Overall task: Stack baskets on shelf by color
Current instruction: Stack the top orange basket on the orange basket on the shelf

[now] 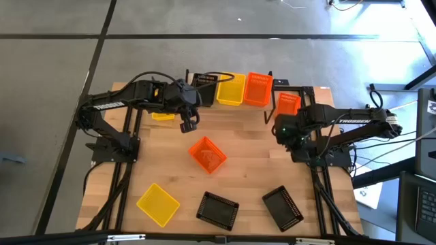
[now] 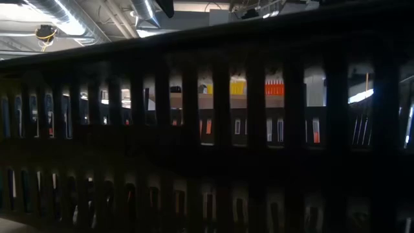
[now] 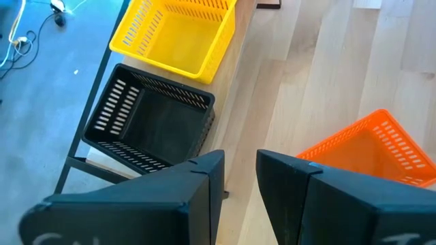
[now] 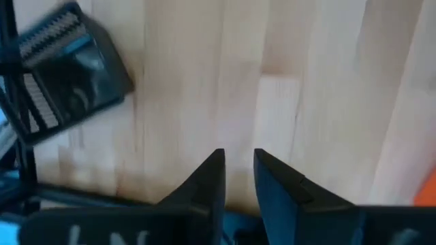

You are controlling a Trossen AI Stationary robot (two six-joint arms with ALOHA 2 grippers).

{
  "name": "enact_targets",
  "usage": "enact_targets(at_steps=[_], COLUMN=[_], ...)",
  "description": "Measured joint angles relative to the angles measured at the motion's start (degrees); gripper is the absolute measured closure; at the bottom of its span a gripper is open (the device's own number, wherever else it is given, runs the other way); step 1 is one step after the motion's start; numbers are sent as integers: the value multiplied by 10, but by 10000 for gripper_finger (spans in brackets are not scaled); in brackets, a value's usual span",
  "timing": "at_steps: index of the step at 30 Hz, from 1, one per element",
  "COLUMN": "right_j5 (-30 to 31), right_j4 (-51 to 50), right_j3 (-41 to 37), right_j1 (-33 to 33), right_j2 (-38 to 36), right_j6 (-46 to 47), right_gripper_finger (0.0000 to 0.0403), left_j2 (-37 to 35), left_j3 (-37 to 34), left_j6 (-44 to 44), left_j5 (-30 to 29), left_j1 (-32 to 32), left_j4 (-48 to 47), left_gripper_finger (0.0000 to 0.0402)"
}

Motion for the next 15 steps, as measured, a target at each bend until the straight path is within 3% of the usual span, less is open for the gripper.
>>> enact_targets(at_steps=[7,13,15], right_j5=[4,134,141], right_j4=[80,37,5], right_j3=[0,0,0], right_j1=[14,-8,-28], right_j2=[0,0,0], right_j6=[2,124,179], right_gripper_finger=[328,328,328], left_j2=[0,0,0], left_j3=[0,0,0], left_j6=[-10,-19,-19], left_j5=[-1,-1,-1], left_j1=[0,0,0], left_j4=[0,-1,-1], left_gripper_finger=[324,324,324])
